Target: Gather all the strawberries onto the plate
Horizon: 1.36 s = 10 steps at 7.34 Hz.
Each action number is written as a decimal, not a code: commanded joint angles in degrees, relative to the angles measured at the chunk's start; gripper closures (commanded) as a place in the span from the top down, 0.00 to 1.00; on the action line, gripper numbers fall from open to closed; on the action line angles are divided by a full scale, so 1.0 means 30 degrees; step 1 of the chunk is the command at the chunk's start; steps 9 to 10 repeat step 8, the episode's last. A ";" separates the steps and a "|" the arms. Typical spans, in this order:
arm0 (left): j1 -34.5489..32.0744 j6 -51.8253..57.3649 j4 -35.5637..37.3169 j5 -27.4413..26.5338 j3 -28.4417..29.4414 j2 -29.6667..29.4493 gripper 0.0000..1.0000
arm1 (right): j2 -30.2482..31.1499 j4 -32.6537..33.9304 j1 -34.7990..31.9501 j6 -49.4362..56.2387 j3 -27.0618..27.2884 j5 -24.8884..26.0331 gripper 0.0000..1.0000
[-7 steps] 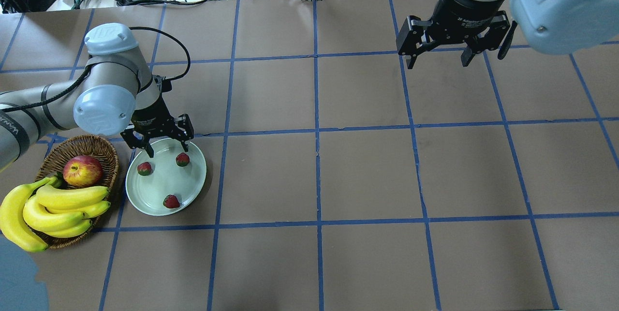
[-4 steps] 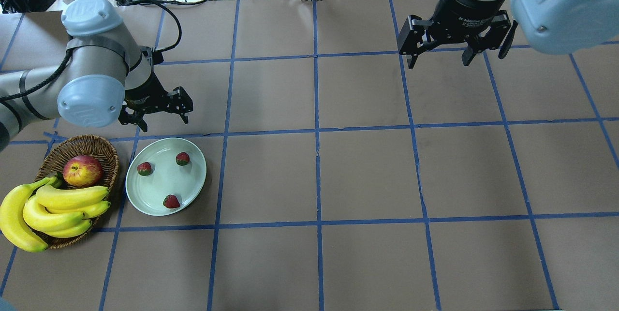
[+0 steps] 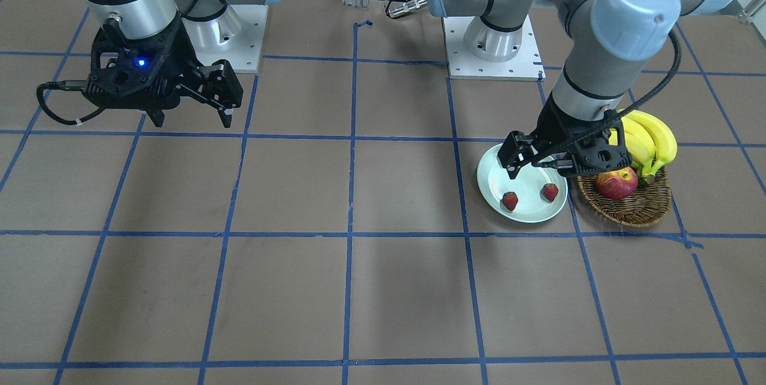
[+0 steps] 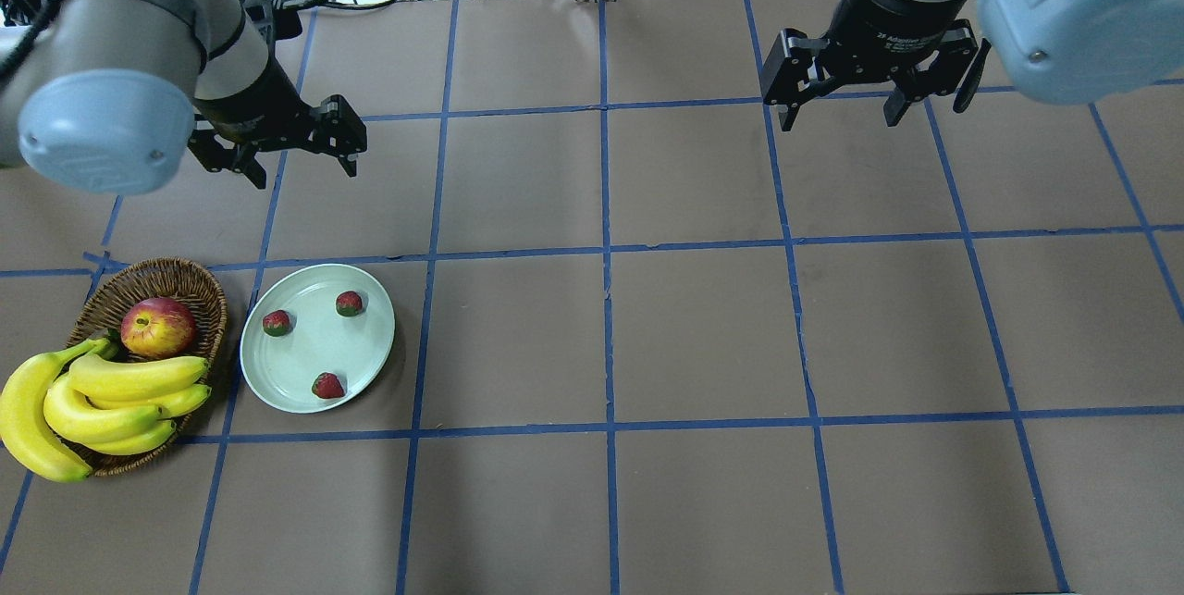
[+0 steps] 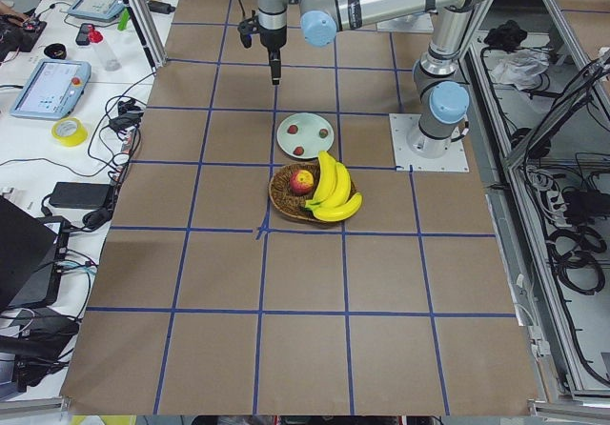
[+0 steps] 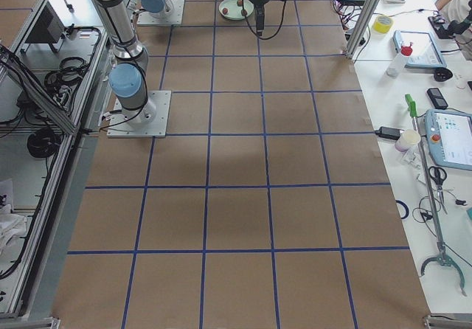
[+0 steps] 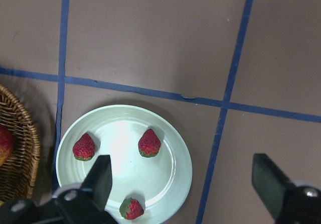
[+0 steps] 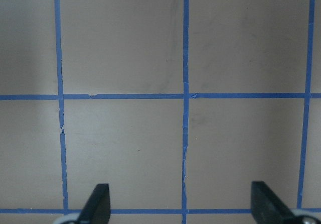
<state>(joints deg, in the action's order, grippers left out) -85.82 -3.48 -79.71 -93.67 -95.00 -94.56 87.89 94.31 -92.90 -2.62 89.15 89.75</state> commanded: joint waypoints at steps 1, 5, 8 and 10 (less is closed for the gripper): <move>-0.0222 0.0599 -0.4241 0.0340 0.2686 0.0843 1.00 | -0.0001 0.0000 0.0001 -0.0005 -0.0009 -0.0004 1.00; -0.0659 0.1891 -0.4689 0.0669 0.2282 0.1374 1.00 | -0.0001 0.0000 0.0001 -0.0005 -0.0009 -0.0004 1.00; -0.0661 0.1891 -0.4689 0.0814 0.2223 0.1404 1.00 | -0.0001 0.0000 0.0001 -0.0005 -0.0009 -0.0004 1.00; -0.0661 0.1891 -0.4689 0.0814 0.2223 0.1404 1.00 | -0.0001 0.0000 0.0001 -0.0005 -0.0009 -0.0004 1.00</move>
